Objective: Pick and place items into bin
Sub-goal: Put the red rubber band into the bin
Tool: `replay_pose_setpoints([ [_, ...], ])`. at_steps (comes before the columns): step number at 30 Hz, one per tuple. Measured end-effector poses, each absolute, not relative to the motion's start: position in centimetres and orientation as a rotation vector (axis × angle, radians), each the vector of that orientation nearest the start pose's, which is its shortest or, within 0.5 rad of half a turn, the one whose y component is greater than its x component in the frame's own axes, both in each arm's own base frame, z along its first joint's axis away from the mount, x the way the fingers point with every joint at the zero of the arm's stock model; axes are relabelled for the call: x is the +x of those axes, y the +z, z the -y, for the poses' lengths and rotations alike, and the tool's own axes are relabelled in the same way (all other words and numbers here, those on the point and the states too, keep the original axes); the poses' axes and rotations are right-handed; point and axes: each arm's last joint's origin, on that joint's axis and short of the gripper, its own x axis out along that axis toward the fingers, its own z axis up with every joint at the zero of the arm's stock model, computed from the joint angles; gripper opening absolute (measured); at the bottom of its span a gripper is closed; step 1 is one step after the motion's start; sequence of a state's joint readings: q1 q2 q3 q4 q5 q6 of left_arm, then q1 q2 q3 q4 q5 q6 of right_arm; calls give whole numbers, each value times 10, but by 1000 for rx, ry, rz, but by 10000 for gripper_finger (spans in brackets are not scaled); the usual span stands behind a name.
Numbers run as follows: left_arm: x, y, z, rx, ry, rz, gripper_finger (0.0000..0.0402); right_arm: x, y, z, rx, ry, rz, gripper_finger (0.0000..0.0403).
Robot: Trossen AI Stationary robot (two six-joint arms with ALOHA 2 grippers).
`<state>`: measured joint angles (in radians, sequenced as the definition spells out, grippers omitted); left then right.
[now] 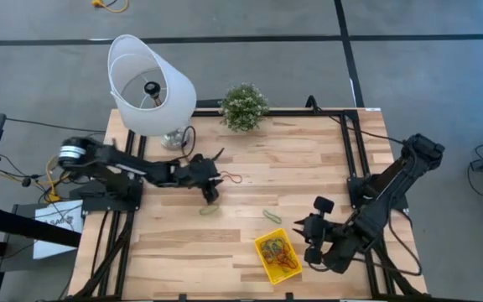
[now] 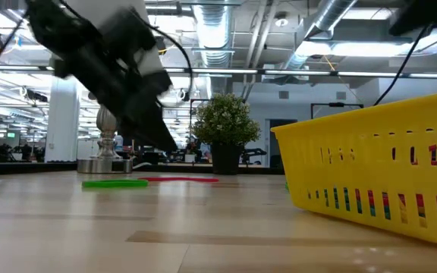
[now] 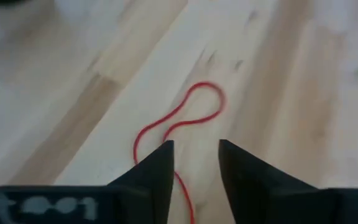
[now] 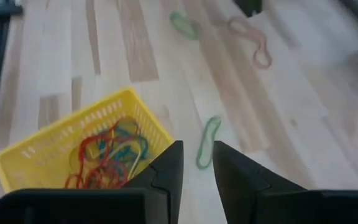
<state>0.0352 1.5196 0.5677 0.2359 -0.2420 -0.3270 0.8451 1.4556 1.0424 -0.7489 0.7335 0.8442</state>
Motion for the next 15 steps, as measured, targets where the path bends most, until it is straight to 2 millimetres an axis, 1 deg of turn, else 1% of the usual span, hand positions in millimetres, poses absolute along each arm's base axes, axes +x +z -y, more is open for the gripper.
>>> replay_pose_setpoints([
  [5,290,112,-29,-239,492,-744,157,201,226,-198,-35,-220,-832,82],
  [9,301,104,-35,-240,519,-761,176,203,223,-200,-17,-200,-850,82],
  [12,305,99,-38,-255,530,-773,175,203,223,-201,-15,-200,-847,82],
  [15,304,95,-38,-292,552,-786,151,204,224,-200,-15,-206,-844,82],
])
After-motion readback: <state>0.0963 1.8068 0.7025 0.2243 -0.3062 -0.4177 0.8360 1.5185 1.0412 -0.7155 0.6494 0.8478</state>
